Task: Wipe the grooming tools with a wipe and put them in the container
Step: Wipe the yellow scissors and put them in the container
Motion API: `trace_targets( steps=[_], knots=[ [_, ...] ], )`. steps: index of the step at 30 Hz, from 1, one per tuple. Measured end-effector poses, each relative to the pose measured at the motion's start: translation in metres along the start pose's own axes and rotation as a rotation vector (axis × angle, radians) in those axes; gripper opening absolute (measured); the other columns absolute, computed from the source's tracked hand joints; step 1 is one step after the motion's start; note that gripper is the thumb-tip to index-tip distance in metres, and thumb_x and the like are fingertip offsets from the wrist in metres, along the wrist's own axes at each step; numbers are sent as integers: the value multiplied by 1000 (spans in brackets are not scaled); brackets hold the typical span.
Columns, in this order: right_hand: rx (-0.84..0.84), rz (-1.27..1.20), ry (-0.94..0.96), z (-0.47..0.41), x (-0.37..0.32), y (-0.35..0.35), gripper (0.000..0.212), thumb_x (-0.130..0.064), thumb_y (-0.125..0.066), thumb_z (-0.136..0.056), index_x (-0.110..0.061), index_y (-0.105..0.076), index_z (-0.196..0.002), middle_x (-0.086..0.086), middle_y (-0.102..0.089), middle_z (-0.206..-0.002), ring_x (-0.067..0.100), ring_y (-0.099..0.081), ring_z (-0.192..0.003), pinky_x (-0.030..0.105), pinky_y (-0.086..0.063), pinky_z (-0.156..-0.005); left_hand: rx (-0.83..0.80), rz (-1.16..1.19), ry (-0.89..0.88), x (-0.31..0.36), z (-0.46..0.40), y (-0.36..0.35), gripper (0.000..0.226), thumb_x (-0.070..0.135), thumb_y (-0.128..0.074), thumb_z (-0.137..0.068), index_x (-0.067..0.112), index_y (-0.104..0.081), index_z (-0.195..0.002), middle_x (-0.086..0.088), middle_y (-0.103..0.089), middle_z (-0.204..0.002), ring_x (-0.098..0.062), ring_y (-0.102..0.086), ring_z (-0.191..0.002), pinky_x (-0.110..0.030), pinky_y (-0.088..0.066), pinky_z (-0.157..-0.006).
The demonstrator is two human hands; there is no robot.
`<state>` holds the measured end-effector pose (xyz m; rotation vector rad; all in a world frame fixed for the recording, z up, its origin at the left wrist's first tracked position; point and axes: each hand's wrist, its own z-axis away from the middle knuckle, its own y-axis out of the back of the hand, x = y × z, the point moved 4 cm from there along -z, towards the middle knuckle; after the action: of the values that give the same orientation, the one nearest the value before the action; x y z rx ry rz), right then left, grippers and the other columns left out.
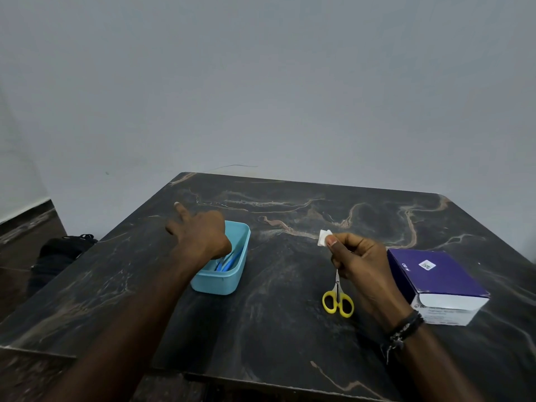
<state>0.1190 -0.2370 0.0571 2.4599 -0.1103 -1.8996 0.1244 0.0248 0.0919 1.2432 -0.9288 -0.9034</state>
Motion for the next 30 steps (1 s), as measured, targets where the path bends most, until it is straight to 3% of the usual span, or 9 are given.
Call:
trace_targets(
  steps=[3,5,8,10,14,17,20,26,30],
  knots=[
    [42,-60,-8,-1,1,2,14,-15,-60,-92,-12,-73,-88,-2,-53,-54,8,-44,-51,20,-38,-49,71,-28,-6,0,4,1,40,39,-74,-78,18,-61,-108,-15,-40,-146,-47,0,-144,-63,-26,-104],
    [83,-108,-3,-2,0,2,14,-13,-60,-93,-13,-73,-87,1,-53,-57,7,-43,-51,21,-37,-49,219,-52,-55,6,18,8,42,46,-72,-78,18,-63,-108,-15,-31,-152,-48,2,-144,-63,-26,-105],
    [141,-146,15,-1,-3,4,16,-12,-59,-93,-15,-72,-83,7,-51,-62,9,-41,-52,21,-36,-49,446,28,-221,28,55,21,33,45,-64,-86,23,-65,-110,-12,-24,-156,-40,0,-146,-56,-22,-110],
    [173,-151,27,-2,-2,7,17,-12,-60,-93,-16,-72,-83,7,-51,-62,8,-41,-51,19,-36,-48,477,144,-375,50,83,19,29,40,-62,-90,23,-64,-114,-7,-28,-154,-30,-15,-145,-45,-25,-112],
    [235,-181,45,-4,-1,10,15,-12,-61,-92,-14,-72,-83,4,-53,-61,7,-40,-48,18,-35,-45,270,303,-546,91,112,-4,24,38,-63,-90,17,-64,-101,-1,-56,-114,-21,-55,-105,-32,-43,-81],
    [257,-210,51,-4,-2,11,16,-10,-61,-92,-12,-72,-81,2,-50,-57,5,-39,-46,17,-33,-44,23,281,-539,111,111,-25,35,45,-67,-85,17,-47,-78,-4,-54,-88,-25,-53,-84,-32,-36,-67],
    [257,-221,55,-4,-2,10,16,-9,-60,-92,-12,-71,-81,3,-48,-55,5,-38,-45,17,-32,-43,-61,302,-537,122,111,-34,39,48,-68,-83,18,-42,-84,-8,-54,-96,-28,-53,-90,-33,-34,-67],
    [254,-204,59,-4,-1,11,12,-10,-61,-92,-8,-72,-86,1,-49,-54,6,-41,-47,18,-35,-44,-121,268,-528,139,106,-44,46,43,-70,-82,10,-54,-110,-9,-57,-107,-29,-57,-107,-32,-38,-74],
    [248,-195,60,-3,-2,10,13,-11,-62,-92,-12,-72,-84,2,-52,-57,7,-42,-49,18,-36,-45,-207,282,-512,138,97,-48,47,43,-76,-76,11,-53,-102,-9,-61,-103,-28,-63,-94,-32,-45,-69]
  ],
)
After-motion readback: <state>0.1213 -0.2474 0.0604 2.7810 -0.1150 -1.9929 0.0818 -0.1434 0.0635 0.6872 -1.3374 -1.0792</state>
